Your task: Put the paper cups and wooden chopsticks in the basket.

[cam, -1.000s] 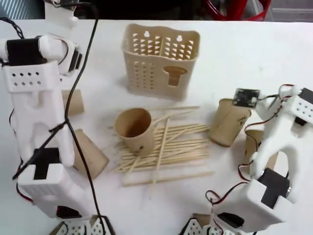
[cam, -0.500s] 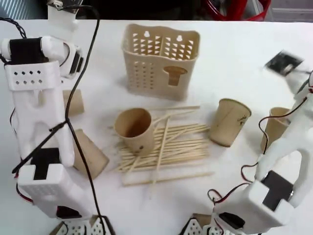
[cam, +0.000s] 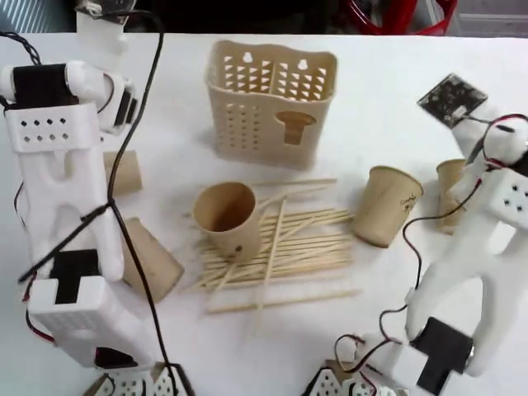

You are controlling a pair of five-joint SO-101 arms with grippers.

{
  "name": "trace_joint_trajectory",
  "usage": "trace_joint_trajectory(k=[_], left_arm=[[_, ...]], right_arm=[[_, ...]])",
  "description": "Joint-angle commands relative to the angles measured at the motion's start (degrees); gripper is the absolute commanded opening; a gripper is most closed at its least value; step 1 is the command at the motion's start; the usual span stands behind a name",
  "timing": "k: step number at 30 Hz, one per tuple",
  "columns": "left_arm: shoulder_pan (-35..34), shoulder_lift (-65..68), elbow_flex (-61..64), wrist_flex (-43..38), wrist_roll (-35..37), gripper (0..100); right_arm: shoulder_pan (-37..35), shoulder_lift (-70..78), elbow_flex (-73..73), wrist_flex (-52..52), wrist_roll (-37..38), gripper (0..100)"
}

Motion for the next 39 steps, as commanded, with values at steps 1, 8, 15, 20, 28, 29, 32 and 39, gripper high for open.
trace_joint_trajectory(k=[1, 8, 15, 20, 28, 29, 32, 39], left_arm=[[-0.4, -3.2, 3.1, -0.1, -0.4, 13], [-0.7, -2.8, 5.1, -0.1, -0.4, 13], [-0.7, -2.8, 6.2, -0.1, -0.4, 12], [-0.5, -2.8, 8.6, -2.5, -0.4, 12], [-0.5, -2.8, 11.4, -6.6, -0.4, 12], [-0.5, -2.8, 11.5, -6.6, -0.4, 12], [-0.5, -2.8, 11.5, -6.6, -0.4, 12], [-0.5, -3.2, 11.1, -6.6, -0.3, 12]], right_arm=[[0.2, 4.1, 0.8, -4.7, 4.7, 29.5], [0.4, 19.8, -11.2, -8.4, 18.1, 29.6], [0.0, 36.4, -32.2, -7.9, 22.8, 29.6], [0.1, 48.7, -44.8, -2.5, 26.4, 29.3], [3.4, 57.5, -55.6, 4.2, 31.7, 15.9], [3.6, 57.6, -55.5, 4.2, 31.7, 15.2], [4.6, 57.0, -52.7, 4.2, 33.1, 14.8], [6.3, 48.6, -46.6, 4.4, 34.5, 4.0]])
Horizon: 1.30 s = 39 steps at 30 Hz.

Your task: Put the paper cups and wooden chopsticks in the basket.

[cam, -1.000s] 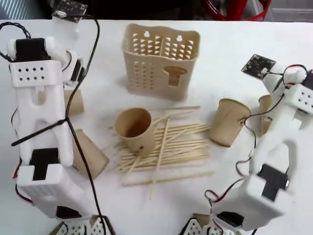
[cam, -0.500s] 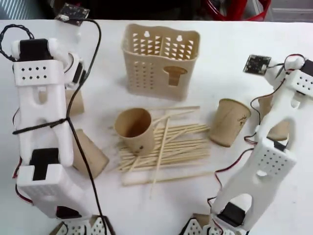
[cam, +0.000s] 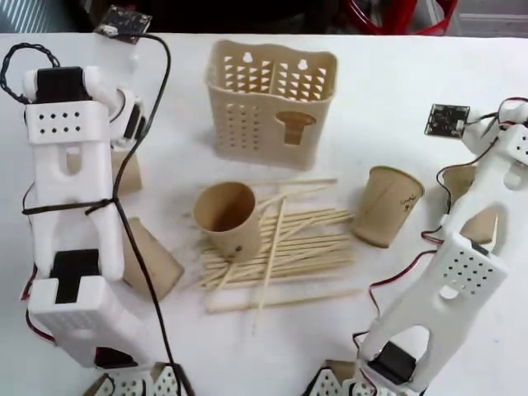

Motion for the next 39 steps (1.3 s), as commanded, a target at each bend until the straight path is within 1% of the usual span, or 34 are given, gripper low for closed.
trace_joint_trajectory(k=[1, 11, 14, 17, 20, 22, 24, 25, 27, 29, 30, 31, 33, 34, 37, 39], left_arm=[[-0.5, -3.2, -0.7, -1.1, -0.2, 12], [-0.7, -3.2, -0.7, -1.1, 0.0, 12], [-0.8, -3.2, -0.7, -1.1, 0.0, 12], [-0.6, -3.2, -0.7, -1.1, 0.1, 12], [-0.6, -3.2, -0.4, -0.7, 0.1, 12], [-0.7, -3.0, -0.2, -0.7, 0.1, 12], [-0.7, -2.9, -0.2, -0.7, 0.1, 12], [-0.8, -2.9, -0.2, -0.7, 0.1, 12], [-0.7, -2.9, -0.2, -0.7, 0.1, 12], [-0.7, -2.9, -0.2, -0.7, 0.1, 12], [-0.7, -2.9, -0.2, -0.7, 0.1, 12], [-0.7, -2.8, -0.1, -1.0, 0.1, 12], [-0.4, -2.8, -0.1, -1.1, 0.1, 12], [-0.3, -2.8, -0.1, -1.1, 0.1, 12], [0.0, -2.8, -0.1, -1.1, 0.1, 12], [0.1, -2.8, -0.1, -1.1, 0.1, 12]], right_arm=[[2.0, -7.7, 4.3, 1.1, 1.5, 2.7], [7.1, -38.4, 30.0, 1.0, 1.1, 2.0], [10.0, -49.7, 38.2, 0.9, -0.6, 1.9], [12.4, -59.5, 47.0, 0.6, -0.2, 2.5], [14.7, -65.0, 58.6, -5.8, -0.2, 2.6], [16.1, -65.9, 67.1, -14.1, -0.4, 4.6], [16.2, -65.9, 76.5, -23.8, -1.3, 9.2], [16.0, -66.1, 81.0, -28.5, -3.7, 11.7], [14.3, -66.0, 88.4, -39.0, -12.3, 16.0], [13.1, -65.9, 95.5, -48.2, -25.1, 17.6], [13.0, -66.5, 98.5, -51.3, -33.8, 17.4], [13.0, -66.9, 100.2, -52.6, -43.4, 16.5], [13.9, -68.4, 100.7, -50.2, -61.3, 13.9], [14.3, -69.2, 100.9, -47.9, -66.0, 13.4], [11.6, -69.8, 101.5, -41.7, -67.4, 15.9], [10.0, -69.4, 103.5, -40.6, -67.3, 17.4]])
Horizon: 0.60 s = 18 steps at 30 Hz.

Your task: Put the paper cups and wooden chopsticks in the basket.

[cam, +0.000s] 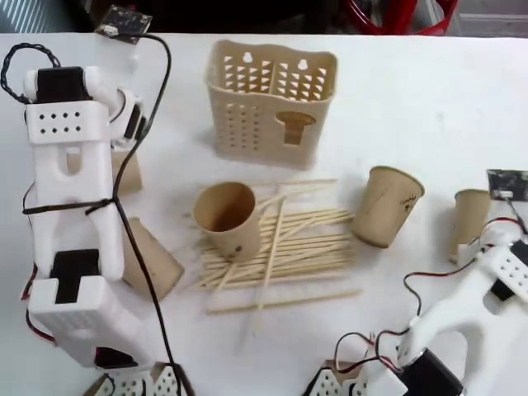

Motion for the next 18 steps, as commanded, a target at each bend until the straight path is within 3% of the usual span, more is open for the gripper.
trace_joint_trajectory(k=[1, 12, 15, 18], left_arm=[[0.1, -2.8, -0.1, -1.0, 0.1, 12], [0.2, -2.7, -0.1, -1.9, -0.2, 13], [0.3, -2.7, -0.1, -1.8, 0.1, 13], [1.4, -2.7, -0.1, -1.8, 0.1, 13]], right_arm=[[-2.5, -1.3, 2.0, 2.2, -2.9, 17.6], [6.5, -1.5, 13.2, -8.3, -2.8, 17.6], [5.5, -1.5, 10.5, -5.0, -4.6, 17.9], [0.9, -1.5, 4.0, 0.0, -11.8, 17.9]])
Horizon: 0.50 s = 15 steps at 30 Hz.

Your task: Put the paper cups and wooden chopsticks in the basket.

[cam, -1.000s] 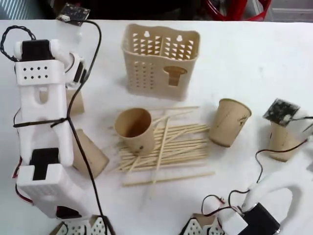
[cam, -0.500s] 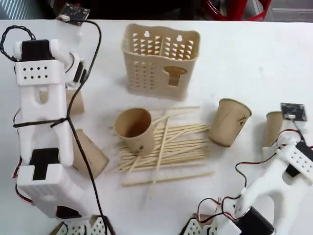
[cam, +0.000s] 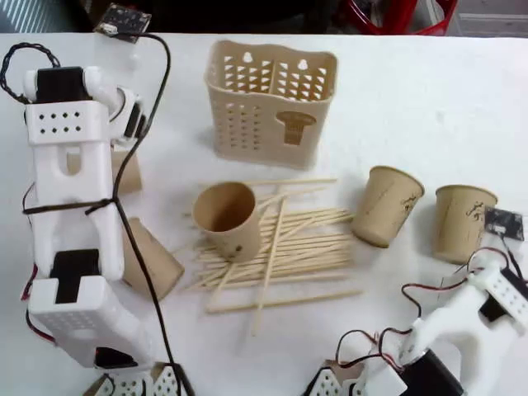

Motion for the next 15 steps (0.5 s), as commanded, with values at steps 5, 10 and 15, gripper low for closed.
trace_joint_trajectory(k=[5, 10, 15], left_arm=[[5.3, -4.7, -0.6, 4.5, -0.1, 11], [6.8, -23.1, 5.0, 5.8, -0.1, 7], [6.7, -45.9, 30.5, -3.6, -1.3, 19]], right_arm=[[-11.1, -1.5, -17.1, 7.9, -11.4, 17.6], [-13.1, -10.7, -16.8, 10.1, -10.9, 17.6], [-13.1, -24.2, -9.6, 10.0, -10.5, 17.6]])
